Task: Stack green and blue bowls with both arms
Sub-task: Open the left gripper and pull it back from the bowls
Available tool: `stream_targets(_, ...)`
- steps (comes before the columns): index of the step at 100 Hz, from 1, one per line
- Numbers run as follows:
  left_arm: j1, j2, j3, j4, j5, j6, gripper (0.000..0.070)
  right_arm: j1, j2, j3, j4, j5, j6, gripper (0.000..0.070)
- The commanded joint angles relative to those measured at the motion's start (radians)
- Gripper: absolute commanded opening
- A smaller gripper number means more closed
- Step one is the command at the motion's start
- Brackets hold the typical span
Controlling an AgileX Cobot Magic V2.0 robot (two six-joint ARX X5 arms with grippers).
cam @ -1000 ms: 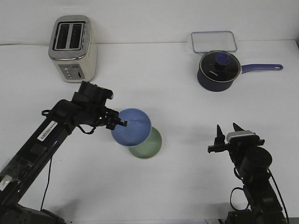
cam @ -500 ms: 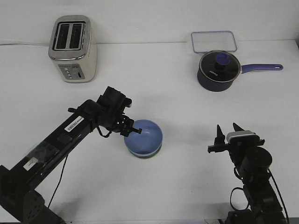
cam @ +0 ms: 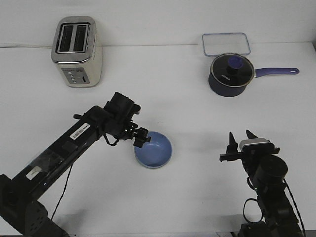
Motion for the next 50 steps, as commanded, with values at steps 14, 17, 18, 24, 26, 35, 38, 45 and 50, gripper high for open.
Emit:
stream_targets(14, 0.008, -0.041, 0.013, 0.035, -0.010, 0.031, 0.0463, 0.002, 0.000, 0.006, 0.014, 0.000, 0.007, 0.0390)
stream_targets(17, 0.012, -0.059, 0.013, 0.043, -0.027, 0.032, 0.0463, 0.002, 0.000, 0.006, 0.014, 0.000, 0.007, 0.0390)
stream_targets(18, 0.013, -0.066, 0.013, 0.046, -0.034, 0.031, 0.0463, 0.002, 0.000, 0.006, 0.014, 0.000, 0.007, 0.0390)
stream_targets(24, 0.024, -0.110, 0.013, 0.060, -0.087, 0.032, 0.0463, 0.002, 0.000, 0.006, 0.014, 0.000, 0.007, 0.0390)
stream_targets(26, 0.030, -0.126, 0.013, 0.065, -0.108, 0.033, 0.0463, 0.002, 0.000, 0.006, 0.014, 0.000, 0.007, 0.0390)
stream_targets(35, 0.059, -0.205, 0.013, 0.086, -0.185, 0.047, 0.0463, 0.002, 0.000, 0.006, 0.014, 0.000, 0.007, 0.0390)
stream_targets(38, 0.072, -0.233, 0.013, 0.095, -0.203, 0.053, 0.0463, 0.002, 0.000, 0.006, 0.014, 0.000, 0.007, 0.0390)
stream_targets(45, 0.107, -0.300, 0.013, 0.115, -0.232, 0.062, 0.0463, 0.002, 0.000, 0.006, 0.014, 0.000, 0.007, 0.0390)
stream_targets(50, 0.135, -0.348, 0.013, 0.126, -0.245, 0.068, 0.0463, 0.002, 0.000, 0.006, 0.015, 0.000, 0.007, 0.0390)
